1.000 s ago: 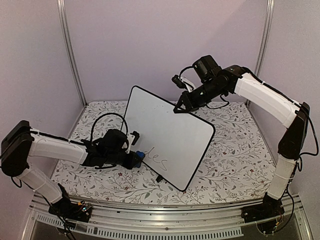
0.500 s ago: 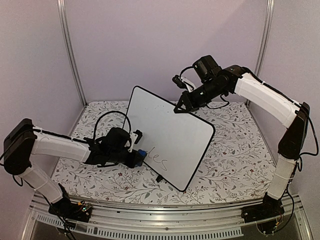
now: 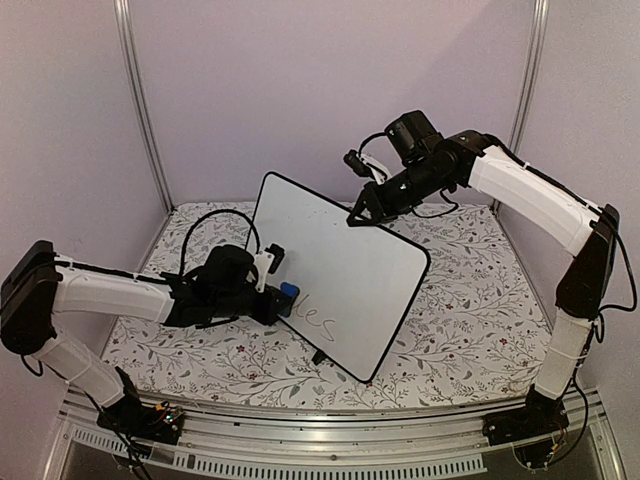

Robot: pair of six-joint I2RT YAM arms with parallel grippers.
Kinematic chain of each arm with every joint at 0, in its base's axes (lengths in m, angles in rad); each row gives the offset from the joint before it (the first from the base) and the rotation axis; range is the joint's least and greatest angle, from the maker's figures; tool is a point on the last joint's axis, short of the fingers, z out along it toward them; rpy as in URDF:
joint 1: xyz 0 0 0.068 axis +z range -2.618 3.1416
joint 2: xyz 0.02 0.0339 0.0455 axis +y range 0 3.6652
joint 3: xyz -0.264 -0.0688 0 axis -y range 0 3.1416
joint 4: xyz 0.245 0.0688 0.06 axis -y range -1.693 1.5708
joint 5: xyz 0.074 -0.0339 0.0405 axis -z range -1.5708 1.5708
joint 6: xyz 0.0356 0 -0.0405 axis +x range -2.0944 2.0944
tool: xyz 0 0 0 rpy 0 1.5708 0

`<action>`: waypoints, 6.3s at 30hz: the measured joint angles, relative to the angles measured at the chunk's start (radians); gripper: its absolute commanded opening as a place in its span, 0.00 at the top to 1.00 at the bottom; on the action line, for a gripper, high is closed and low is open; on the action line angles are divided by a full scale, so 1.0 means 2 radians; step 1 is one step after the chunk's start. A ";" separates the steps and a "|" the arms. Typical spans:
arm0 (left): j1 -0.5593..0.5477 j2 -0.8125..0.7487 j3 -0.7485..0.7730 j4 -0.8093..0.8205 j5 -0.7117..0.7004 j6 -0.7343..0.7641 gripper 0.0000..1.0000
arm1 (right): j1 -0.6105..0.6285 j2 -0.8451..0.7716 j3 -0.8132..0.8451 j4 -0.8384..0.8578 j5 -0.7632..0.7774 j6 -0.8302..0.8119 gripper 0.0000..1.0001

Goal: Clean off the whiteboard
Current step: Erase the whiteboard from the whiteboard stand.

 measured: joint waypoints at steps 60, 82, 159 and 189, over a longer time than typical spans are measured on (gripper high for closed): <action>0.040 0.017 -0.007 0.034 0.077 -0.023 1.00 | -0.003 0.009 0.010 -0.006 0.002 0.004 1.00; -0.023 0.012 -0.092 0.088 0.037 -0.082 1.00 | -0.002 0.009 0.007 0.003 -0.005 -0.001 1.00; -0.008 0.042 0.045 0.039 0.037 -0.055 1.00 | -0.007 0.006 0.005 -0.007 0.014 0.015 1.00; -0.031 0.078 -0.070 0.154 0.056 -0.120 1.00 | -0.008 0.006 0.004 -0.007 0.011 0.015 1.00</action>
